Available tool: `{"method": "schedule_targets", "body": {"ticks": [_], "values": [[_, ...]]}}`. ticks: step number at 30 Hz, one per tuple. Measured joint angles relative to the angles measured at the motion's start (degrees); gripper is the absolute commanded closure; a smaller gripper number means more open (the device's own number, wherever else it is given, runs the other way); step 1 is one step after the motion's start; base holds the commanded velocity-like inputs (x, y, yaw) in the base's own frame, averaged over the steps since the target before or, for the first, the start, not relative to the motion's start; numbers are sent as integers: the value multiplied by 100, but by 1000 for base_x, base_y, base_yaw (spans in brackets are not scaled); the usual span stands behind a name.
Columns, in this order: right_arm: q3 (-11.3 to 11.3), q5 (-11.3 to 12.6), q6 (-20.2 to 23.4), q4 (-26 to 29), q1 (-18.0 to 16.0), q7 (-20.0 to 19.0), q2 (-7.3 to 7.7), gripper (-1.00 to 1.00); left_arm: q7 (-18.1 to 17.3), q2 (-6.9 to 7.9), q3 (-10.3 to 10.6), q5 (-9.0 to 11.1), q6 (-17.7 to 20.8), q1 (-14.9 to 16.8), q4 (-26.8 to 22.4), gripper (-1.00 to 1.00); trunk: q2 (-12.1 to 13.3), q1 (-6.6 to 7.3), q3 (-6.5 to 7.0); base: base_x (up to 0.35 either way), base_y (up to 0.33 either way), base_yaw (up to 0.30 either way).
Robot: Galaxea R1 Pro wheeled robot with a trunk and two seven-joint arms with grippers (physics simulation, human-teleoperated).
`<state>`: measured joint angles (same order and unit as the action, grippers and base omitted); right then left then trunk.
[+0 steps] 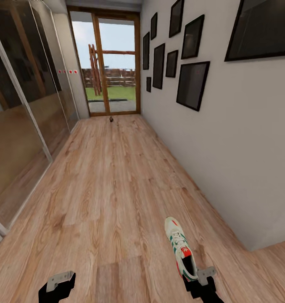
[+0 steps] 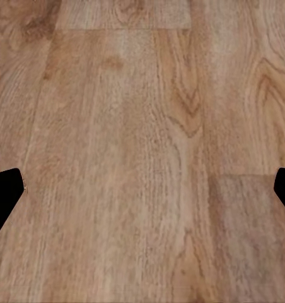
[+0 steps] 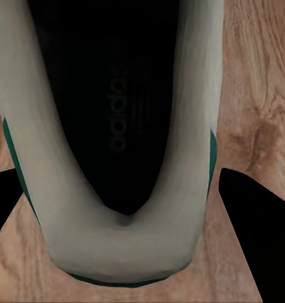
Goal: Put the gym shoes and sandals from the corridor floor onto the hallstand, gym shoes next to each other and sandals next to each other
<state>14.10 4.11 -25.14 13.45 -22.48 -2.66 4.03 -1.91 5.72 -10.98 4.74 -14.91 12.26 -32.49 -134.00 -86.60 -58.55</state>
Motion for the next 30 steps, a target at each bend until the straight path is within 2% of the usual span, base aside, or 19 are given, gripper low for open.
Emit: {"method": "schedule_targets", "body": {"ticks": [12, 30], "values": [[-6, 10, -2, 1, 1, 9, 2, 100, 0, 0, 0, 0, -1, 0, 1, -100, 0, 0, 0, 336, 0, 259], [-22, 16, -8, 2, 2, 8, 33, 100, -1, 0, 1, -4, -6, 2, 2, -100, 0, 0, 0, 338, 0, 19]]}}
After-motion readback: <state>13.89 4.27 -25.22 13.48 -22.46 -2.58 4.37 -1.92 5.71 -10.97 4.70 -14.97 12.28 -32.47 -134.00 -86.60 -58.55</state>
